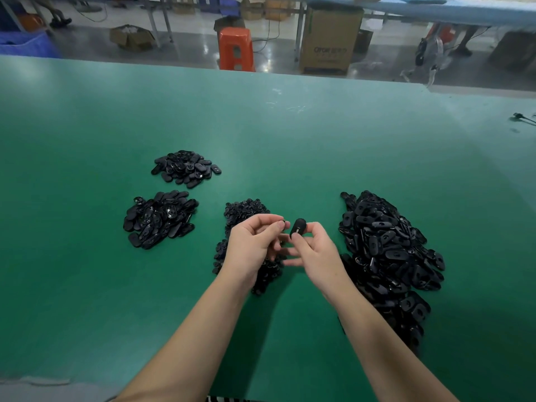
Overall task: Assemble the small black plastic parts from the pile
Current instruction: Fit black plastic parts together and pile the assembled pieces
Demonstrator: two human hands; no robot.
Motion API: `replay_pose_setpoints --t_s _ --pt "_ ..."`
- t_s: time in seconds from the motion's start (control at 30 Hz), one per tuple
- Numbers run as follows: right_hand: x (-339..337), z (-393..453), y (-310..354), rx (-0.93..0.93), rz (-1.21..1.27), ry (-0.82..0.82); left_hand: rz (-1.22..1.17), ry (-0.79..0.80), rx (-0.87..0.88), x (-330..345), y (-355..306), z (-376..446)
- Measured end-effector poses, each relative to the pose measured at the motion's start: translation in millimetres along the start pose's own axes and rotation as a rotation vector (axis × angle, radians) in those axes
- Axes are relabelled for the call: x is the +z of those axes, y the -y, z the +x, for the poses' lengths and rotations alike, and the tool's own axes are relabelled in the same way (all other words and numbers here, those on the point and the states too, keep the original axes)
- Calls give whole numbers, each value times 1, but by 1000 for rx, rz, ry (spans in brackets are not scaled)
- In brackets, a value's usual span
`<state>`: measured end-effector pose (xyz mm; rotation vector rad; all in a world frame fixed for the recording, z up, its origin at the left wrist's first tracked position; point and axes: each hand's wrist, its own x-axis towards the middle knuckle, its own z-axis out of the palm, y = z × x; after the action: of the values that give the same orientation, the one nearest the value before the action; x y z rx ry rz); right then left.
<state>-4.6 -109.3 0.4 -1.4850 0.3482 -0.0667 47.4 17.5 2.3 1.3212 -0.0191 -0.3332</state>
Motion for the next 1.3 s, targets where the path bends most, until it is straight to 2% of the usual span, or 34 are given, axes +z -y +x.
replay_pose_setpoints --t_s 0.13,0.27,0.4,0.47,0.63,0.73,1.03,1.3 --pt "1 1 -5 -51 -126 41 22 -6 -30 3 0 -1" --pt "0 2 -9 -82 -126 25 19 7 -18 4 -3 -3" --pt "-5 5 -10 -208 -197 -231 97 -2 2 4 -3 -4" --pt "-9 8 -9 -210 -177 -311 96 -21 -14 2 -3 -2" --pt "-9 9 -1 -173 71 -285 119 -19 -1 6 -5 -3" --pt "-7 8 -1 -168 122 -239 162 -7 24 10 -4 -3" --pt "-6 8 -5 -147 77 -240 237 -43 62 13 -1 -1" --pt "-2 6 -10 -154 -98 -203 379 -128 100 12 4 4"
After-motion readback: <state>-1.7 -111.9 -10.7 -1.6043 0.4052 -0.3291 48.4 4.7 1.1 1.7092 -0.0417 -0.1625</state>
